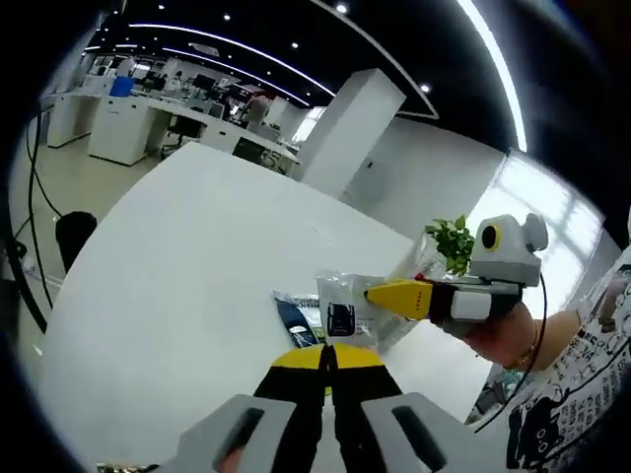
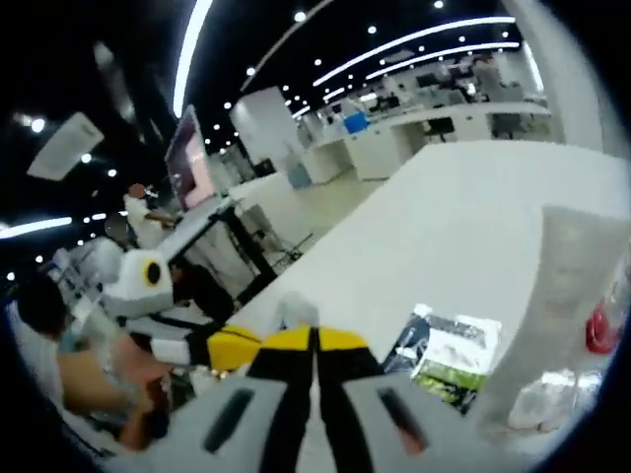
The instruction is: Arrange the skincare products in the storage area until every visible bottle or jar stands upright without overlapping.
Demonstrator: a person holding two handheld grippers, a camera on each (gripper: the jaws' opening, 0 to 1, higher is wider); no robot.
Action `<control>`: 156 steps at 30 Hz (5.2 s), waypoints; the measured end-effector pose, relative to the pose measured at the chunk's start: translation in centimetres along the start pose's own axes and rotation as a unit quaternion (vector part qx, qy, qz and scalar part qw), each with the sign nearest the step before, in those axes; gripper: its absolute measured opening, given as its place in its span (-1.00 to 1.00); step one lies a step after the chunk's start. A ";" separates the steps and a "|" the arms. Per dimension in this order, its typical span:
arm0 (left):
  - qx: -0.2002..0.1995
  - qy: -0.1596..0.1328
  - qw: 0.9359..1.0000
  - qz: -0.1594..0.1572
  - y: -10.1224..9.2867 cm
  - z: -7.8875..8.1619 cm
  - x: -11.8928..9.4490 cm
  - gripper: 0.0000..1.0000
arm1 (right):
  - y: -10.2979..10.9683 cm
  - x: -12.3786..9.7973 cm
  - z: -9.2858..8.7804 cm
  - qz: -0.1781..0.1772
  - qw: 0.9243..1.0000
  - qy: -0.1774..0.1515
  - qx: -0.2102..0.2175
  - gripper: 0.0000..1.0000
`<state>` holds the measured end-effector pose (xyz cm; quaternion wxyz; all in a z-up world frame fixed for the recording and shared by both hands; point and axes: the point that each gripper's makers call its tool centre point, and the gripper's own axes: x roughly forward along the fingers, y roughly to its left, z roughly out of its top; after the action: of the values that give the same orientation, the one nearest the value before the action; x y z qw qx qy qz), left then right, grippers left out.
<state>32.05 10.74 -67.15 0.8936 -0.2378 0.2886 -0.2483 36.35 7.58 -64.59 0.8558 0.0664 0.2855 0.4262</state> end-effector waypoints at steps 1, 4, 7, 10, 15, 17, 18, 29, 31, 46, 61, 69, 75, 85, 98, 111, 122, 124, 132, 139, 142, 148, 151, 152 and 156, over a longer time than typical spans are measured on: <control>0.000 0.000 1.000 0.004 0.4 0.2 0.2 -0.98 | -0.2 0.3 0.0 -0.008 1.000 0.003 -0.002 -1.00; -0.001 -0.001 1.000 0.016 1.4 0.7 0.8 -0.98 | -1.1 1.6 0.1 -0.040 0.998 0.006 -0.042 -1.00; -0.003 -0.002 1.000 0.026 2.4 1.0 1.6 -0.98 | -1.8 2.9 -0.1 -0.054 0.997 0.010 -0.047 -1.00; -0.001 0.006 0.999 0.044 3.5 0.9 2.3 -0.98 | -2.6 3.8 -0.5 -0.065 0.997 0.016 -0.036 -1.00; -0.003 0.007 0.998 0.070 5.2 1.0 3.4 -0.98 | -4.1 5.5 -1.7 -0.080 0.993 0.051 -0.075 -0.97; -0.007 0.011 0.997 0.076 5.8 0.7 4.1 -0.98 | -4.6 6.2 -2.2 -0.086 0.991 0.060 -0.088 -0.97; -0.009 0.014 0.997 0.080 6.1 0.5 4.3 -0.98 | -4.8 6.5 -2.3 -0.089 0.990 0.062 -0.090 -0.97; -0.016 0.051 0.992 0.114 9.0 -1.2 7.3 -0.97 | -7.5 9.2 -4.1 -0.111 0.975 0.108 -0.158 -0.94; -0.010 0.053 0.991 0.119 9.2 -1.4 7.5 -0.96 | -7.6 9.3 -4.2 -0.111 0.975 0.107 -0.157 -0.93; -0.001 0.050 0.990 0.135 10.4 -1.1 7.9 -0.92 | -7.9 10.1 -3.9 -0.113 0.966 0.109 -0.206 -0.83; 0.084 0.049 0.986 0.139 8.5 -1.0 6.2 -0.91 | -4.5 8.5 -1.3 -0.103 0.970 0.049 -0.213 -0.75; 0.142 0.122 0.979 0.086 5.7 -4.8 6.5 -0.91 | 0.3 5.1 -3.0 0.002 0.988 0.054 -0.142 -0.79; 0.165 0.130 0.972 0.108 6.8 -5.2 7.3 -0.92 | 0.8 1.1 -4.7 0.019 0.979 0.064 -0.194 -0.83; 0.193 0.129 0.963 0.140 8.2 -3.8 7.2 -0.90 | -2.8 -4.7 -6.9 -0.033 0.982 0.059 -0.174 -0.83; 0.202 0.131 0.960 0.142 7.1 -4.5 7.0 -0.89 | -9.4 -7.2 -10.7 -0.140 0.976 0.082 -0.144 -0.83; 0.201 0.131 0.961 0.141 6.8 -4.4 7.7 -0.87 | -10.7 -7.5 -10.3 -0.160 0.974 0.075 -0.141 -0.83; 0.202 0.129 0.961 0.140 6.9 -4.3 8.2 -0.86 | -11.6 -8.3 -10.0 -0.183 0.970 0.072 -0.146 -0.82; 0.202 0.128 0.961 0.141 6.8 -4.3 8.2 -0.85 | -11.7 -8.4 -9.9 -0.187 0.969 0.071 -0.149 -0.82; 0.202 0.126 0.961 0.139 6.8 -4.2 8.3 -0.85 | -11.8 -8.5 -10.1 -0.192 0.968 0.071 -0.144 -0.82; 0.208 0.126 0.960 0.138 7.0 -3.6 8.7 -0.83 | -11.3 -8.4 -10.7 -0.187 0.969 0.077 -0.143 -0.82; 0.208 0.126 0.960 0.138 6.9 -3.6 8.8 -0.83 | -11.3 -8.4 -10.7 -0.187 0.969 0.077 -0.143 -0.82; 0.210 0.128 0.961 0.124 6.0 -4.1 9.1 -0.83 | -11.2 -8.4 -10.7 -0.187 0.968 0.078 -0.145 -0.82; 0.215 0.129 0.960 0.126 6.2 -3.8 9.1 -0.83 | -11.1 -8.4 -10.8 -0.187 0.969 0.078 -0.145 -0.82; 0.215 0.129 0.960 0.128 6.3 -3.7 9.0 -0.83 | -11.0 -8.4 -10.8 -0.186 0.969 0.078 -0.145 -0.82; 0.209 0.129 0.960 0.132 6.9 -3.3 8.9 -0.83 | -10.8 -8.4 -10.9 -0.185 0.969 0.078 -0.147 -0.82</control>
<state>38.43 9.88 -77.00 0.9035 0.0285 0.3717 -0.2114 33.96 -7.03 -73.83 0.8951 -0.1476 0.2933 0.3016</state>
